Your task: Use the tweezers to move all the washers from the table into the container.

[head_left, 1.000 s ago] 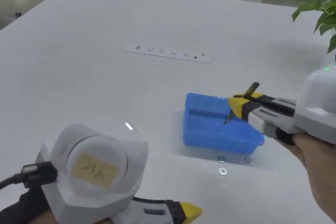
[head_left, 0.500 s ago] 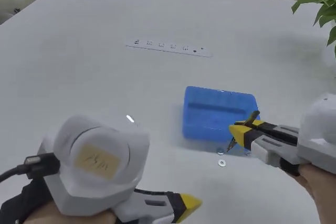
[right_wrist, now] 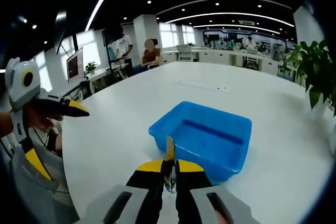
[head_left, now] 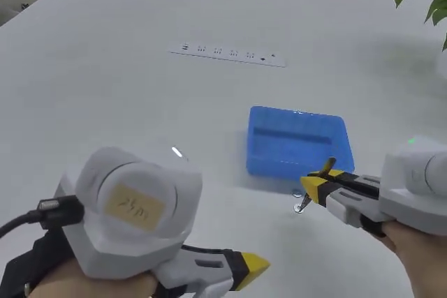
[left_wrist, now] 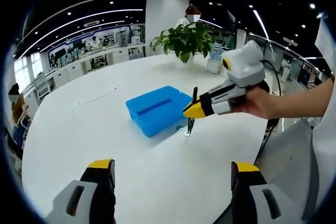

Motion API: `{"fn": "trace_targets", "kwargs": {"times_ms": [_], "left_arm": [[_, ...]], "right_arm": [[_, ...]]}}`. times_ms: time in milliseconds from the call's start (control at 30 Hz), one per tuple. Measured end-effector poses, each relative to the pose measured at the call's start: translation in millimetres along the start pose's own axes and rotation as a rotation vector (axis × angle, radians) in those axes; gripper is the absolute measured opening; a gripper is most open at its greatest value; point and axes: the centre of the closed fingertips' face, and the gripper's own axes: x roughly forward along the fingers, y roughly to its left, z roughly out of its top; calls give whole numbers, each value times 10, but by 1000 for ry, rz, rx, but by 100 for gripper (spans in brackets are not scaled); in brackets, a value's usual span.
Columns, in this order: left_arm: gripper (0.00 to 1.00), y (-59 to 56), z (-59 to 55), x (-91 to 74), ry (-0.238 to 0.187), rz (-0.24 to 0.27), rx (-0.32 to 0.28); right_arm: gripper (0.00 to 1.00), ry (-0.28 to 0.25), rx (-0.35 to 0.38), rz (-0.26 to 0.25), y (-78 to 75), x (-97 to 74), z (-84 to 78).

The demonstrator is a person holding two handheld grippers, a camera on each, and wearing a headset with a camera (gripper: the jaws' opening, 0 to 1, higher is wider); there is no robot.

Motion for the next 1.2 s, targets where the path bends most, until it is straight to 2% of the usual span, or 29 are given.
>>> {"fn": "trace_targets", "kwargs": {"times_ms": [267, 300, 533, 733, 767, 800, 933, 1200], "left_arm": [[94, -19, -26, 23, 11, -6, 6], [94, -20, -31, 26, 14, -6, 8], [94, -23, -18, 38, 11, -8, 8], [94, -38, -11, 47, 12, -13, 13], [94, -39, -12, 49, 12, -13, 14], [94, -41, -8, 49, 12, -14, 16], [94, -45, 5, 48, 6, -14, 15], [94, -23, -11, 41, 2, -9, 12]], "right_arm": [[4, 12, 3, -2, -12, 38, -48], [4, -2, 8, -4, -13, 37, -36], [4, 2, 12, -8, -8, 23, -47], [4, 13, -27, -9, 33, 7, -64], [4, 46, -26, -5, 50, 11, -129], [4, 7, -30, -2, 69, 14, -79], [4, 17, -43, -18, 75, -4, -109], [3, 31, -25, -27, 33, 4, -102]]}}
